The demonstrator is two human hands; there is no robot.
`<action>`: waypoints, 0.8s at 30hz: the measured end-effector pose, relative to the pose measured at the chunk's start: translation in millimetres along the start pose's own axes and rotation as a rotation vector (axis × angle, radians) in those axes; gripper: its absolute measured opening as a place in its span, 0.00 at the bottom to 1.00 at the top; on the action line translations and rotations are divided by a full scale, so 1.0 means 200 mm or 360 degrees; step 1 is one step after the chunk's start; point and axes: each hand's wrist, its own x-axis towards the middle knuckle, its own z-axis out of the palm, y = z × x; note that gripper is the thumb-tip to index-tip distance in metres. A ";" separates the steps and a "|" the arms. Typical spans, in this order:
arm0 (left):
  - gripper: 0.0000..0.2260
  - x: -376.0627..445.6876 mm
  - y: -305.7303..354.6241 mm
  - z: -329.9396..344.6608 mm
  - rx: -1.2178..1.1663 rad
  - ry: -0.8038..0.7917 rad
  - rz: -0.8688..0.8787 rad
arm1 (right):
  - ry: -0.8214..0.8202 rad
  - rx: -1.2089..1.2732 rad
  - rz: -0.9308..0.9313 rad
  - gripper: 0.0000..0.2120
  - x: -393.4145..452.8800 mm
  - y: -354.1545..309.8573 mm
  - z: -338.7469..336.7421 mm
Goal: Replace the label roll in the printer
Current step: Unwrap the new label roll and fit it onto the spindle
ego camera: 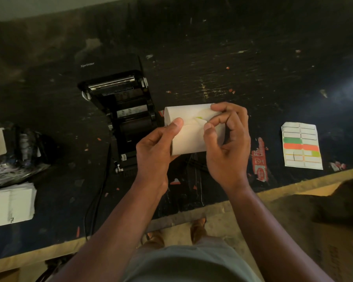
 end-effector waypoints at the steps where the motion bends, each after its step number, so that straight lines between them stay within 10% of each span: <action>1: 0.06 0.00 0.00 0.00 0.0005 0.0000 0.0004 | 0.0003 0.0014 0.0015 0.03 0.00 0.00 0.00; 15: 0.16 0.00 -0.02 -0.03 0.0068 0.0056 0.0070 | 0.0058 0.0409 0.0281 0.04 0.07 0.02 -0.17; 24: 0.02 0.04 -0.07 -0.18 0.0051 0.0123 -0.0037 | -0.0308 -0.0946 0.0242 0.03 -0.19 0.62 -0.49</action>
